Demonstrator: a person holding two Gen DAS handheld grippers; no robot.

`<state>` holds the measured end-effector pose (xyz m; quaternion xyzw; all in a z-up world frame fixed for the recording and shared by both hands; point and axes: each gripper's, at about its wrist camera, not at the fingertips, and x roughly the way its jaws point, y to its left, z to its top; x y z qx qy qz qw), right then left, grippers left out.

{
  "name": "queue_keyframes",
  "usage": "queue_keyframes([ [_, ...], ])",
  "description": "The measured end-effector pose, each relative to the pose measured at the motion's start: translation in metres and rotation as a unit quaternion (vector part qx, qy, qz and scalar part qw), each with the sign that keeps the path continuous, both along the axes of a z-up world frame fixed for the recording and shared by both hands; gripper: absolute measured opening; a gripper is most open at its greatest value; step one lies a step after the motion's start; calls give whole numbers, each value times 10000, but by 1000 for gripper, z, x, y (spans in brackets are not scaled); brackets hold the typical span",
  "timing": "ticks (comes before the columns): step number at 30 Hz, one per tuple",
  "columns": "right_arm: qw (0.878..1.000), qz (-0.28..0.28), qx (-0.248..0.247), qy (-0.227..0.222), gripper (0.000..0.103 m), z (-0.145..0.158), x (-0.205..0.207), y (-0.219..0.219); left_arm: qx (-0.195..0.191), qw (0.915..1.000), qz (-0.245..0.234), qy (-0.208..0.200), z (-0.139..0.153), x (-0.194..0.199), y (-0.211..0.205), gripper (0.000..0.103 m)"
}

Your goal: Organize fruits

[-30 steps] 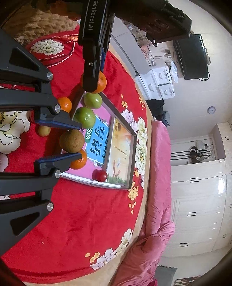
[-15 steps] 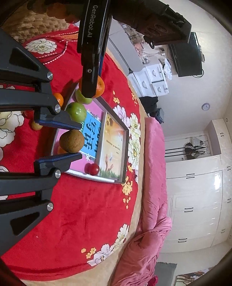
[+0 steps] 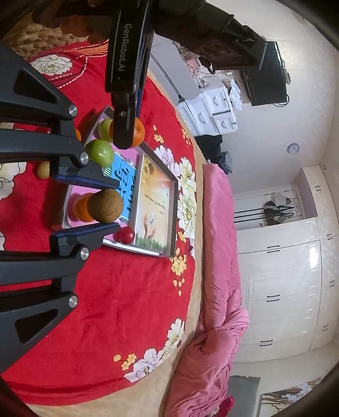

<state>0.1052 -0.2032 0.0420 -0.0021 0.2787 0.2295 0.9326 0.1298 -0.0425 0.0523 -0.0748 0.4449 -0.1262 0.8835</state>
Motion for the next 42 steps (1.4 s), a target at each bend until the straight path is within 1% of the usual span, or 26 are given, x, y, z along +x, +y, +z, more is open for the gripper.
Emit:
queue_keyframes([
  [7,10000,-72,46,23,26,1,5,-5,44,10000,-5,0,-5,7,-5,39],
  [13,10000,-51,-74,20,26,-1,7,-2,42,9999,-16,105,-17,14,-8,39],
  [17,9999,-5,-127,100,26,-5,12,1,18,9999,-62,156,-23,18,-10,39],
  [20,9996,51,-239,112,26,-7,18,5,50,9997,-82,228,-31,22,-13,39],
  [23,9995,33,-286,156,26,-11,24,6,163,9995,-111,247,-36,25,-15,39],
  [30,9989,125,-387,236,26,-18,22,10,352,9990,-115,252,-45,30,-18,39],
  [36,9978,189,-517,361,26,-25,22,14,351,9987,-143,332,-52,37,-18,39],
  [42,9972,172,-526,504,26,-31,24,12,358,9984,-169,395,-59,43,-20,39],
])
